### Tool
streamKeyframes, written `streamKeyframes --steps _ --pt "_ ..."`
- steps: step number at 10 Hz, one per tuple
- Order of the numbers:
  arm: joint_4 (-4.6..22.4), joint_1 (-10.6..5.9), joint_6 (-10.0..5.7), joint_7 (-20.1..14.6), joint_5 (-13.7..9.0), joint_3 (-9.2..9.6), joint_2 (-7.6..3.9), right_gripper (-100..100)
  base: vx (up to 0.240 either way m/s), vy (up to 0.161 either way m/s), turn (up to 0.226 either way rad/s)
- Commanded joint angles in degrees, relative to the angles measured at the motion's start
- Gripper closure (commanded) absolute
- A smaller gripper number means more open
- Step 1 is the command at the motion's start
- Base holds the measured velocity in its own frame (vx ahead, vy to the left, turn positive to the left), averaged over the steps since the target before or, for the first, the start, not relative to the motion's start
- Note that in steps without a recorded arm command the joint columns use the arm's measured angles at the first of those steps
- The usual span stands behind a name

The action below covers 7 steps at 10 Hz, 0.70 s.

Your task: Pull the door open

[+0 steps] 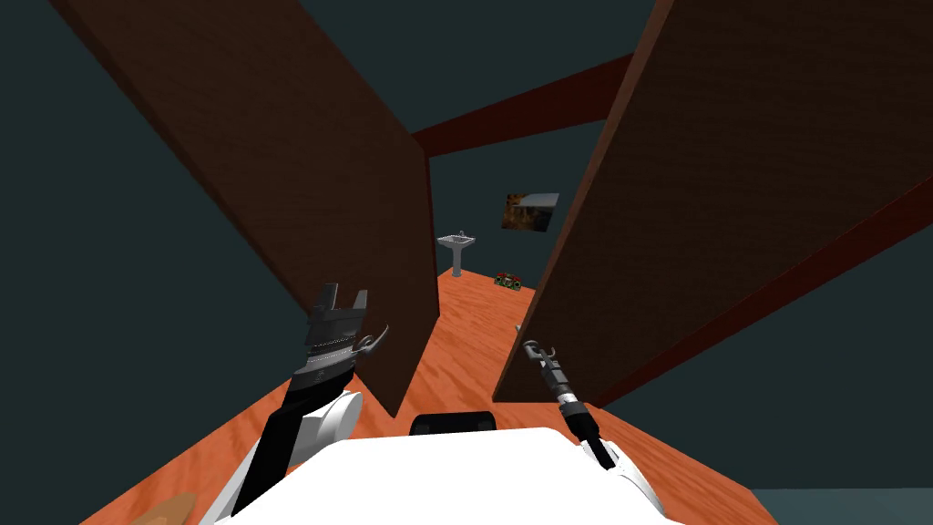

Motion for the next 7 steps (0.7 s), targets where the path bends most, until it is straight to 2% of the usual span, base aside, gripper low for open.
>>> streamKeyframes --steps 1,3,4,5,7 --pt "0.2 1.47 -1.95 -1.0 0.8 0.18 -0.62 100 -0.145 -0.063 0.145" --pt "0.2 1.47 -1.95 -1.0 0.8 0.18 -0.62 100 -0.08 -0.024 0.01" --pt "0.5 2.43 -3.56 -1.6 1.3 0.17 -1.11 100 -0.072 -0.009 0.084" --pt "0.5 2.43 -3.56 -1.6 1.3 0.17 -1.11 100 -0.071 -0.022 0.066" --pt "0.7 3.37 -5.15 -2.2 1.8 0.16 -1.59 100 -0.075 -0.031 0.087"
